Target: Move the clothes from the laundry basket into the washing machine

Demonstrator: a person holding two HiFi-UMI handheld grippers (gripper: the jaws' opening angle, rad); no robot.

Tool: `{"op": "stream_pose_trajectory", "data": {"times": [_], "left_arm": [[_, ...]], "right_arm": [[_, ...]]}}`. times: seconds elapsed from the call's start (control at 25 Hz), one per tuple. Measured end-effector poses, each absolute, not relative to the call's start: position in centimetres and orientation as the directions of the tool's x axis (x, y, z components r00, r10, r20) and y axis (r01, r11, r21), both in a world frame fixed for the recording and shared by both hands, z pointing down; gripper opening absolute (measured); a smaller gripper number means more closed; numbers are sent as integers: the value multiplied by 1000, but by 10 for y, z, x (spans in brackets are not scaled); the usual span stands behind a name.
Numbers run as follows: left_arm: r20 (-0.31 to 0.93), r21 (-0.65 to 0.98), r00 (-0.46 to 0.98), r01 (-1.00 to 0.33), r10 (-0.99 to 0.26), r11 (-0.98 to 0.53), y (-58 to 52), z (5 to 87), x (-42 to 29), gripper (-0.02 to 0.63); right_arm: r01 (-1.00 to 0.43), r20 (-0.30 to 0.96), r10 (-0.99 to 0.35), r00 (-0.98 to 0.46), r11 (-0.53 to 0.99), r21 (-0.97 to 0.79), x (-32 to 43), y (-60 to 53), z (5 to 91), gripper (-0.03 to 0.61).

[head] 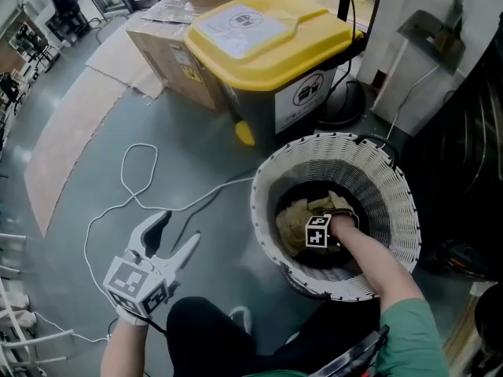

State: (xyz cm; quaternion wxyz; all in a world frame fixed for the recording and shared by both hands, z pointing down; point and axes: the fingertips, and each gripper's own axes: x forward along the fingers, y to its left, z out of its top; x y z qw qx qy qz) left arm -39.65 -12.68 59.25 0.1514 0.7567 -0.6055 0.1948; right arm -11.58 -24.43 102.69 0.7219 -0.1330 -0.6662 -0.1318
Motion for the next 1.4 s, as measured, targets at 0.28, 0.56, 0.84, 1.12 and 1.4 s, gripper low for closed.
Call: {"op": "stream_pose_trajectory", "data": {"times": [0.28, 0.56, 0.84, 1.12, 1.4], "left_arm": [[404, 10, 275, -955, -872, -297, -138, 561, -382, 290], [352, 22, 396, -910, -848, -415, -170, 537, -338, 287], [308, 17, 524, -837, -794, -547, -205, 516, -283, 287], [269, 1, 621, -764, -736, -645, -224, 503, -229, 287], [250, 8, 686, -707, -683, -707, -226, 493, -190, 288]], "right_arm": [[200, 993, -25, -116, 979, 48, -131, -253, 935, 71], [-120, 909, -92, -405, 992, 47, -126, -267, 823, 71], [-377, 720, -304, -624, 924, 63, -102, -281, 699, 69], [-544, 523, -501, -690, 835, 83, -55, -279, 593, 69], [-639, 318, -631, -707, 764, 94, -7, -238, 493, 67]]}}
